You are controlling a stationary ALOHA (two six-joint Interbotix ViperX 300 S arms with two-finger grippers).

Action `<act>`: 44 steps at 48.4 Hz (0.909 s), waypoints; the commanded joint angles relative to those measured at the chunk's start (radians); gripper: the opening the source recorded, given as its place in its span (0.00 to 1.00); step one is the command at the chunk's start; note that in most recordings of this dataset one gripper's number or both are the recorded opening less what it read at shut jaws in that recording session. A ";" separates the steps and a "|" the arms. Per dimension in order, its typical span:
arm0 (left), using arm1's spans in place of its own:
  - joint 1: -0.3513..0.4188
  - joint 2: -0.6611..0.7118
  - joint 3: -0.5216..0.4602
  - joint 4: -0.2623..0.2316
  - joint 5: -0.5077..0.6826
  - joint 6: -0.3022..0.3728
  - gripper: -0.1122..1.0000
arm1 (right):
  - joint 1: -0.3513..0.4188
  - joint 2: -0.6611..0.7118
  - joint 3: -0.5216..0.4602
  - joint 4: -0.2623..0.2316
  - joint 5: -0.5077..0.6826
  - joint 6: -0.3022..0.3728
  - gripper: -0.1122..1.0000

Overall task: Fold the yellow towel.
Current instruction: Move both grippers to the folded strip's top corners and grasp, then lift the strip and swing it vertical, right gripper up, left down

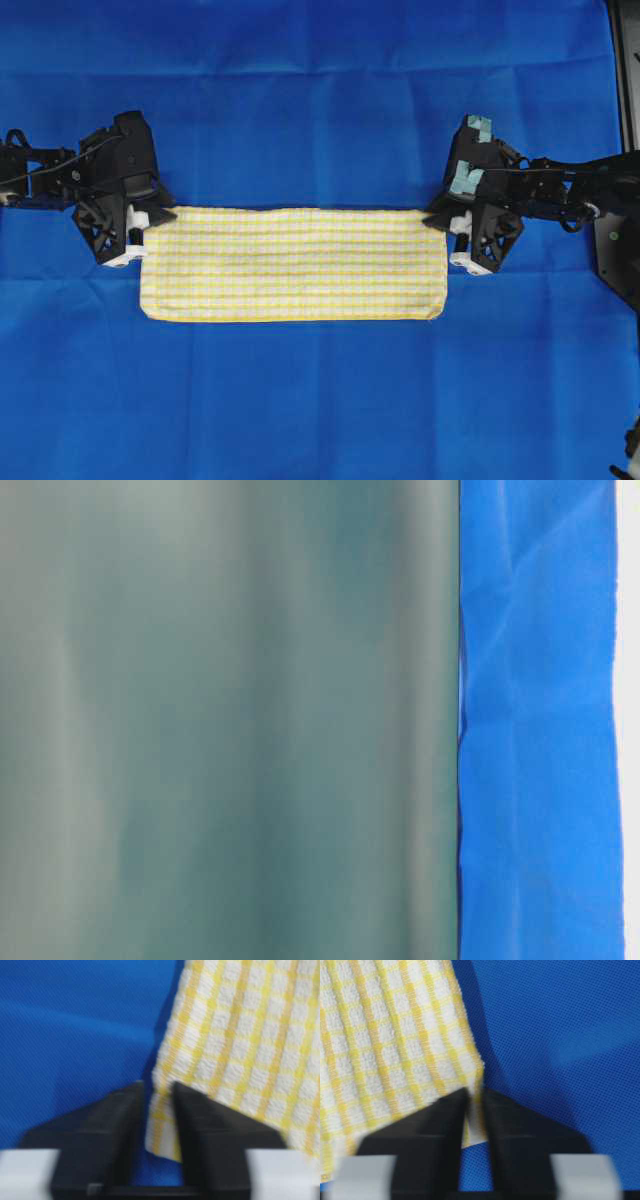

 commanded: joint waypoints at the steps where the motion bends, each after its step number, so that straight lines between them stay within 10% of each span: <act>1: 0.002 -0.005 -0.014 0.002 0.015 0.002 0.20 | -0.002 -0.005 -0.011 -0.006 -0.003 -0.002 0.17; 44: 0.049 -0.250 -0.104 0.002 0.225 -0.009 0.11 | -0.015 -0.328 -0.014 -0.041 0.118 0.003 0.11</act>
